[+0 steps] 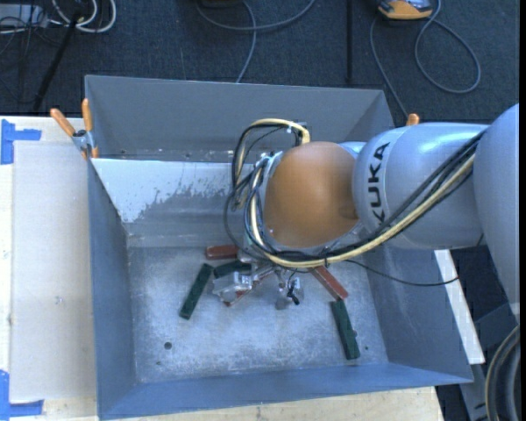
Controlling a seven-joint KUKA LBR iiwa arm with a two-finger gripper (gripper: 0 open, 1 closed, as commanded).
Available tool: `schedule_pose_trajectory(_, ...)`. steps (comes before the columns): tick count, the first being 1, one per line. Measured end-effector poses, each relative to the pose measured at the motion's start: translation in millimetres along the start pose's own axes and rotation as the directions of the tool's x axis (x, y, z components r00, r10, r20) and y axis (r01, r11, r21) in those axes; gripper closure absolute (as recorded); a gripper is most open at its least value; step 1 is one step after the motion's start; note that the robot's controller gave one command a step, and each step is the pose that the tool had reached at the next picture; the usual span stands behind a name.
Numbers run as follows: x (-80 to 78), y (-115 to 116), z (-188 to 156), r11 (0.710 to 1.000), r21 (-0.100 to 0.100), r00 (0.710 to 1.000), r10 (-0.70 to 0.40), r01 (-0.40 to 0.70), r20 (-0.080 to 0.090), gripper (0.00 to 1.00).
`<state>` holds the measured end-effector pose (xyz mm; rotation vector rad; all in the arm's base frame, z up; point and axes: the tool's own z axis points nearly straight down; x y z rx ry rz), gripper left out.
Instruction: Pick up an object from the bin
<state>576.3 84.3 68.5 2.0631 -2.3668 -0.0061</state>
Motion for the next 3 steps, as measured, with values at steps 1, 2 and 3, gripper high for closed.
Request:
schedule_pose_trajectory(1,-81.2,-35.7,-54.3,0.999,0.012,0.999,-0.045,0.045,0.007,0.0)
schedule_pose_trajectory(2,18.4,-22.1,0.7,0.994,0.0,0.994,0.107,-0.107,-0.002,0.0)
schedule_pose_trajectory(3,-1.5,-41.0,-1.4,0.997,0.005,0.997,0.079,-0.079,0.002,0.0)
